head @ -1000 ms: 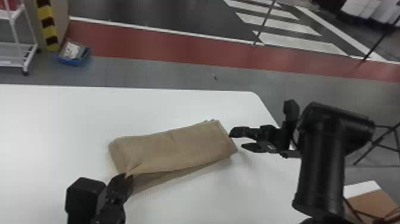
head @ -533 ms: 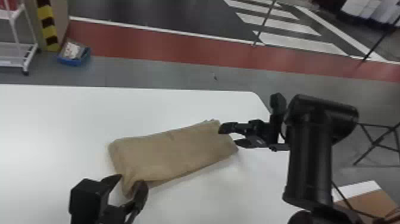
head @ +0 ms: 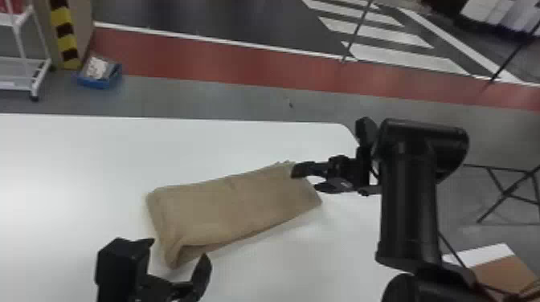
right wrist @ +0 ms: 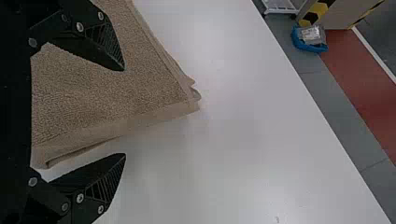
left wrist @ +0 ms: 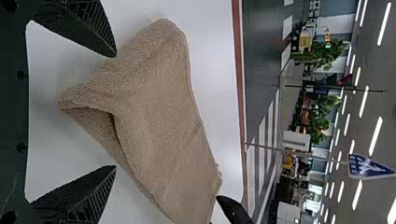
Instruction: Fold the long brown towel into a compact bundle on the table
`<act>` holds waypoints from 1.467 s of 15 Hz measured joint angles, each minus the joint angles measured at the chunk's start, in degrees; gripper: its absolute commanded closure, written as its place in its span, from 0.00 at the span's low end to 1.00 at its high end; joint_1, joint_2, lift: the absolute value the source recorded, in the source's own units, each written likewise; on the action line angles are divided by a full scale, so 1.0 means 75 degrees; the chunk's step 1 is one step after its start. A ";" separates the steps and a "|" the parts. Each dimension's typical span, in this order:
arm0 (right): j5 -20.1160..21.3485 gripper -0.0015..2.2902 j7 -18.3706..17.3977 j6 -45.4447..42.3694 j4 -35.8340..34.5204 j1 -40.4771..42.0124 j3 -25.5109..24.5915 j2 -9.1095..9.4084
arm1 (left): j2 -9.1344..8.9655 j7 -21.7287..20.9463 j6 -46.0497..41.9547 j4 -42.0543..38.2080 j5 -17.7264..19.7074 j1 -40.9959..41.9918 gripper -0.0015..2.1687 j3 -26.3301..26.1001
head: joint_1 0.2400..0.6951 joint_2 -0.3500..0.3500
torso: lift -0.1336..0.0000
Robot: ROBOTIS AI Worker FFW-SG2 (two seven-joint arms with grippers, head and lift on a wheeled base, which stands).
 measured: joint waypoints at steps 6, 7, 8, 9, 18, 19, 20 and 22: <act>-0.0106 0.12 0.0115 0.0196 -0.0178 0.0092 -0.0222 -0.0056 | 0.0000 0.0250 -0.0060 -0.0045 0.0409 -0.0504 0.01 0.0107 | 1.00 0.00 | 0.07; -0.0142 0.12 0.0139 0.0236 -0.0249 0.0157 -0.0263 -0.0057 | 0.0000 0.0299 -0.0089 0.0105 0.0399 -0.0735 0.01 0.0099 | 1.00 0.00 | 0.07; -0.0167 0.12 0.0166 0.0253 -0.0319 0.0216 -0.0316 -0.0059 | 0.0000 0.0333 -0.0103 0.0287 0.0331 -0.0957 0.01 0.0084 | 1.00 0.00 | 0.07; -0.0180 0.12 0.0191 0.0259 -0.0370 0.0253 -0.0367 -0.0067 | 0.0000 0.0332 -0.0104 0.0453 0.0234 -0.1110 0.01 0.0078 | 1.00 0.00 | 0.07; -0.0283 0.12 0.0177 0.0262 -0.0429 0.0065 -0.0673 -0.0192 | 0.0000 -0.0006 0.0321 0.0898 -0.0079 -0.1131 0.01 0.0121 | 1.00 0.00 | 0.07; -0.0325 0.12 0.0172 0.0262 -0.0429 0.0044 -0.0676 -0.0190 | 0.0000 -0.0041 0.0423 0.0858 -0.0126 -0.1091 0.01 0.0118 | 1.00 0.00 | 0.07; -0.0442 0.12 0.0165 0.0262 -0.0435 0.0026 -0.0681 -0.0183 | 0.0000 -0.0050 0.0489 0.0832 -0.0161 -0.1065 0.01 0.0115 | 1.00 0.00 | 0.07; -0.0772 0.12 0.0164 0.0262 -0.0500 0.0013 -0.0688 -0.0137 | 0.0000 -0.0047 0.0557 0.0754 -0.0176 -0.1048 0.01 0.0118 | 1.00 0.00 | 0.07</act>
